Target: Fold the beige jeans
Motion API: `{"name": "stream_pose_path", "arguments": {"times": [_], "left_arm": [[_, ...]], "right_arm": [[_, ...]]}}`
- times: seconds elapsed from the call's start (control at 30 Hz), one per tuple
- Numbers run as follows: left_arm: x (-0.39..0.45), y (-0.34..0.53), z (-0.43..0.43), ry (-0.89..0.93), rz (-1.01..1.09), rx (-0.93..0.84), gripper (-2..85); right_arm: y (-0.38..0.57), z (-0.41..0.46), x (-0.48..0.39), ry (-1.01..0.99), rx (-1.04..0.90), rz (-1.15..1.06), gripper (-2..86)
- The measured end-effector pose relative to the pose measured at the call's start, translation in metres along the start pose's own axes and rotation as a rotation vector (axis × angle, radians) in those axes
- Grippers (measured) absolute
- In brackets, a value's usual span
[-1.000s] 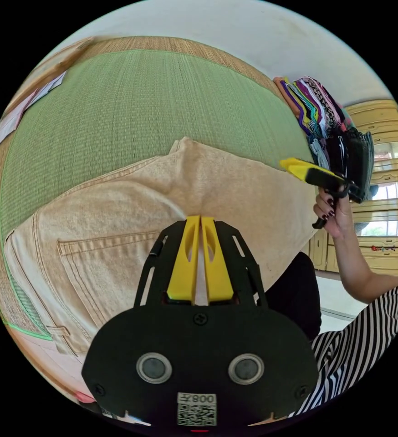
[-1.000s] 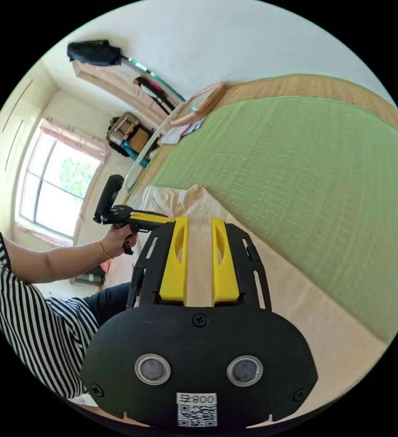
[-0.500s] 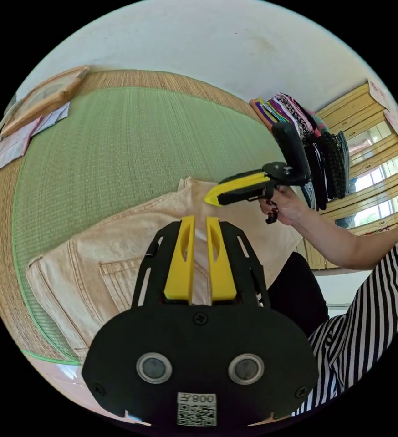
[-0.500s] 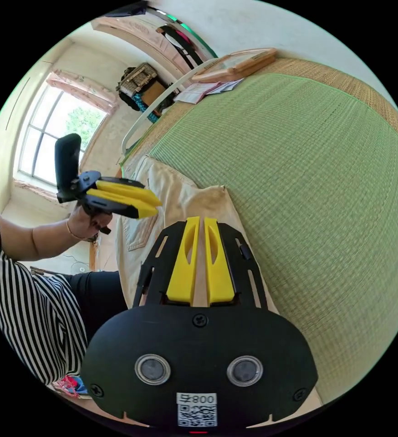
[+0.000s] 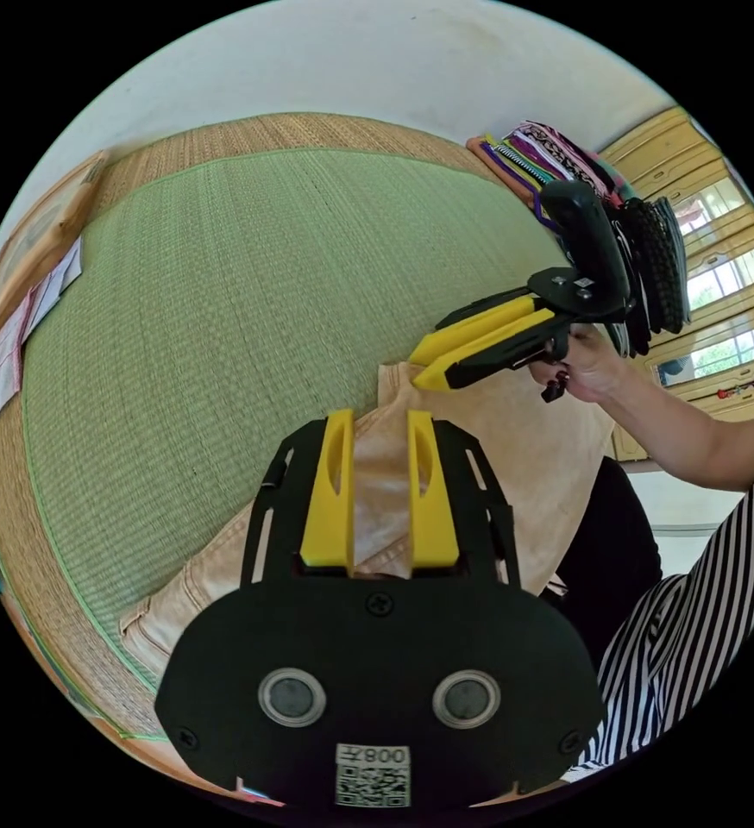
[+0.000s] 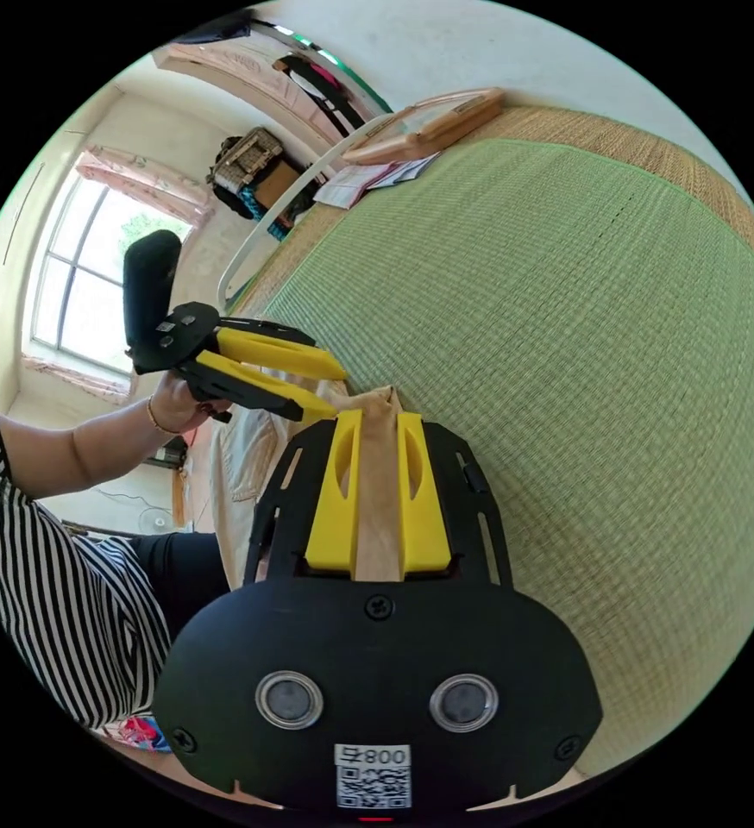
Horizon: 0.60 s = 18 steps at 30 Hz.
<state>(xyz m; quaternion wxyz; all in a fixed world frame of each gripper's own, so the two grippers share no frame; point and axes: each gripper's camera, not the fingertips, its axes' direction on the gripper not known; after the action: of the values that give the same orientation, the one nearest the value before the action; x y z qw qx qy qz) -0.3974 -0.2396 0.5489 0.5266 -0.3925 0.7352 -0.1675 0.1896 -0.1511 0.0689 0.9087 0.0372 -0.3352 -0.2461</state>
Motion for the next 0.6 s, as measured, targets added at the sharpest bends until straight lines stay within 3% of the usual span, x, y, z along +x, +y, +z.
{"name": "stream_pose_path", "arguments": {"times": [0.27, 0.6], "left_arm": [[-0.01, 0.024, -0.017, -0.003, 0.136, -0.105, 8.1], [-0.02, 0.082, -0.054, -0.126, 0.135, -0.003, 4.9]], "right_arm": [[-0.005, -0.004, -0.015, -0.077, 0.0, -0.079, 4.8], [-0.029, -0.029, 0.01, -0.215, 0.095, 0.091, 8.0]]}}
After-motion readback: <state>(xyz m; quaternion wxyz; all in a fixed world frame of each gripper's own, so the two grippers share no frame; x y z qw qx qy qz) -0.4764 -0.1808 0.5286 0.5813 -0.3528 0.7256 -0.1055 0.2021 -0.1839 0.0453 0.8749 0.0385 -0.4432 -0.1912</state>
